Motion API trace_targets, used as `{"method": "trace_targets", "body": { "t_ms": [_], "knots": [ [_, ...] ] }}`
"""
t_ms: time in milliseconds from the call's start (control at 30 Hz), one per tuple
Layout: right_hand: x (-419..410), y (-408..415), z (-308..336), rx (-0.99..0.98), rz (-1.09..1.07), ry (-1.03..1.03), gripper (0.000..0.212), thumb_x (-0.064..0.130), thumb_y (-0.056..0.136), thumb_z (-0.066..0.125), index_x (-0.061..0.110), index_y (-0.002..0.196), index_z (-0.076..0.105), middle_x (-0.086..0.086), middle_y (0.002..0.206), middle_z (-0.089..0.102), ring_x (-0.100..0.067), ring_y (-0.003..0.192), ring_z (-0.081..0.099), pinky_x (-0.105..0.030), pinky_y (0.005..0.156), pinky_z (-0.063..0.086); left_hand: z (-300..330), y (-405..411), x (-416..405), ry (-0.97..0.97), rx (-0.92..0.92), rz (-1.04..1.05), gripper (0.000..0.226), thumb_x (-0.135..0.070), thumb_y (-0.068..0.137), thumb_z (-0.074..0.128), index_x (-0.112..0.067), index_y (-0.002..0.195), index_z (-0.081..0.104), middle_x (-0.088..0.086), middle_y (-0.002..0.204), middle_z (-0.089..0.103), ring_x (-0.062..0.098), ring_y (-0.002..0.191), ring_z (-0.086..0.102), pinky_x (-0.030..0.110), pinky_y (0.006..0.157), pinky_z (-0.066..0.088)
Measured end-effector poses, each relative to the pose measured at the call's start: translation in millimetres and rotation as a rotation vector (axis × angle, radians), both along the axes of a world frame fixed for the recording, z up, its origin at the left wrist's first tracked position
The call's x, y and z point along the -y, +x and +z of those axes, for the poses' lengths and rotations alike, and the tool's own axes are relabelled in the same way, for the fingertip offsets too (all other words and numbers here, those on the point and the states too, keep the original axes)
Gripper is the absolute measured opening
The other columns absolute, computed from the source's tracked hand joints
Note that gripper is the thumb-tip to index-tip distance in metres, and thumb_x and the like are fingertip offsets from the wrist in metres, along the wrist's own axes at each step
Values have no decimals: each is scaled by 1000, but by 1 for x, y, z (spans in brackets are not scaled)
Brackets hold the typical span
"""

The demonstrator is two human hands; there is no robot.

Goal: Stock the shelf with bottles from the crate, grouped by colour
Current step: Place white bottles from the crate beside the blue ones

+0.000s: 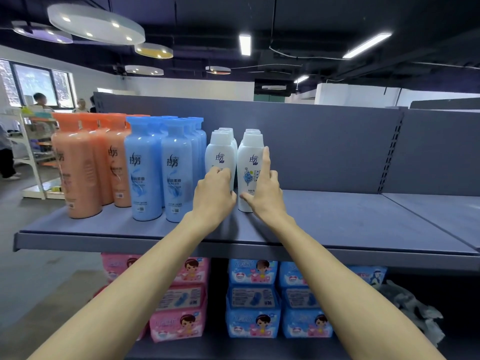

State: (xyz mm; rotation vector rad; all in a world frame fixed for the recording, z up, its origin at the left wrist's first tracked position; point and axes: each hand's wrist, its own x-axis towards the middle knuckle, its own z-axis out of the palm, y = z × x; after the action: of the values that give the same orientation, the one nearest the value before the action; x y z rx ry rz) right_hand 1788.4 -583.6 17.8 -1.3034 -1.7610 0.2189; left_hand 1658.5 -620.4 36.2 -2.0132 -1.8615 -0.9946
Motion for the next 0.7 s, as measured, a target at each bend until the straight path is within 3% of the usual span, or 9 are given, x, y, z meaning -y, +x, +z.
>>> {"method": "trace_targets", "body": {
  "t_ms": [267,500,600,700],
  "knots": [
    [5,-8,2,-2,-17,-15,115,12,86,70,37,153,-20,-8,110,39,-29,83,55,-39,77,48,1,-4,10,-65,9,-30,26,-21,84,62,-9,105,56,8,109,53,35,95,56,37,76,45],
    [23,-6,9,13,-48,-41,117,17,85,75,31,154,-18,-13,127,40,-35,104,57,-40,86,44,4,-14,32,-92,-69,-15,30,-26,84,63,-12,109,55,6,111,54,30,97,57,35,76,43],
    [32,-6,17,37,-56,-19,111,18,86,75,27,156,-10,-11,130,38,-34,104,55,-40,87,44,7,-13,40,-87,-86,-11,32,-27,84,64,-13,111,55,6,112,54,30,99,57,36,79,43],
    [40,-4,23,96,-80,6,95,19,85,75,23,154,10,-11,127,39,-36,102,56,-39,80,45,9,-11,48,-86,-113,-7,34,-29,85,64,-15,114,53,6,113,54,29,99,57,35,76,41]
  ]
}}
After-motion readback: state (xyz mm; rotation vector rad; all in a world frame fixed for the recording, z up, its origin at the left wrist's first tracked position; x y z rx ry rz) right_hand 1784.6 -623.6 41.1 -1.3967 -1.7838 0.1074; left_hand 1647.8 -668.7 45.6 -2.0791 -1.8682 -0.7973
